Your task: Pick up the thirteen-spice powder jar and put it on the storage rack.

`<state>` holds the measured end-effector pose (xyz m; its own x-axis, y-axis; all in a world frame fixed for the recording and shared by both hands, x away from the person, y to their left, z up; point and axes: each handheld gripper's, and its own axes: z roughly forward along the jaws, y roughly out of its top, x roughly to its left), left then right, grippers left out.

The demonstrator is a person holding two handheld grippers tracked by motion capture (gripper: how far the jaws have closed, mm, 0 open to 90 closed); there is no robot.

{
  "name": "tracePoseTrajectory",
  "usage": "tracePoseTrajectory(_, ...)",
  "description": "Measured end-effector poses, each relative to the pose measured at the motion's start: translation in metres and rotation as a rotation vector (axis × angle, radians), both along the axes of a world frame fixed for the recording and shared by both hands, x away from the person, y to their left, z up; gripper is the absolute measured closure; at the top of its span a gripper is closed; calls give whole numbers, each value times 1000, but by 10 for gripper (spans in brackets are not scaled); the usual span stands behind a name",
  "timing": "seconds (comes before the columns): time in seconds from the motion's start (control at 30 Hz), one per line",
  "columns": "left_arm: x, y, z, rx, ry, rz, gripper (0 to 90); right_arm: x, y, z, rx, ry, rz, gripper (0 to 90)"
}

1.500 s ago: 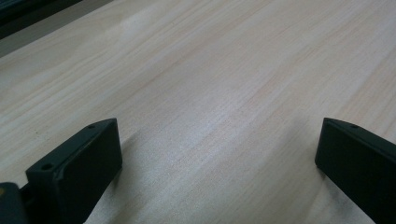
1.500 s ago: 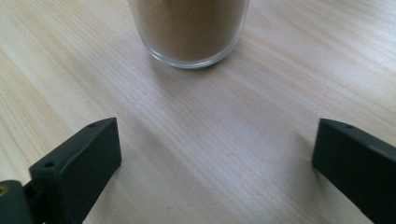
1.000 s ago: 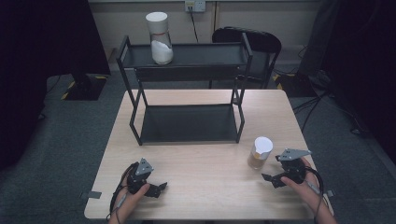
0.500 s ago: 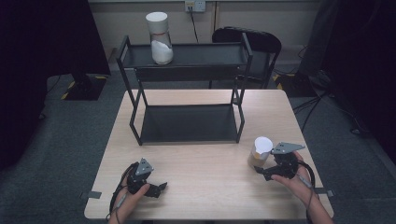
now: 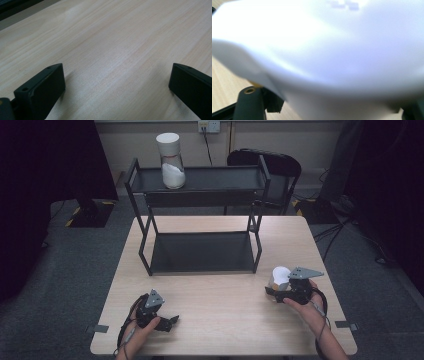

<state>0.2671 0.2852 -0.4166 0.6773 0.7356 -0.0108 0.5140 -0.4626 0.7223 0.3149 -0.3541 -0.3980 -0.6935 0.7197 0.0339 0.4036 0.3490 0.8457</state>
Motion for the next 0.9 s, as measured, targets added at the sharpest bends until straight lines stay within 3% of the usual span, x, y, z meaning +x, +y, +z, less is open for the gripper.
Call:
tracePoseTrajectory(0.07,0,0,0,0,0,-1,0,-1,1,-1,-3,-22,-2,290)
tracePoseTrajectory(0.37,0,0,0,0,0,-3,0,-3,2,0,-17,-41,5,301)
tracePoseTrajectory(0.7,0,0,0,0,0,-2,0,2,7,11,0,-18,36,302)
tracePoseTrajectory(0.9,0,0,0,-1,0,-2,0,8,18,25,-24,-11,77,302)
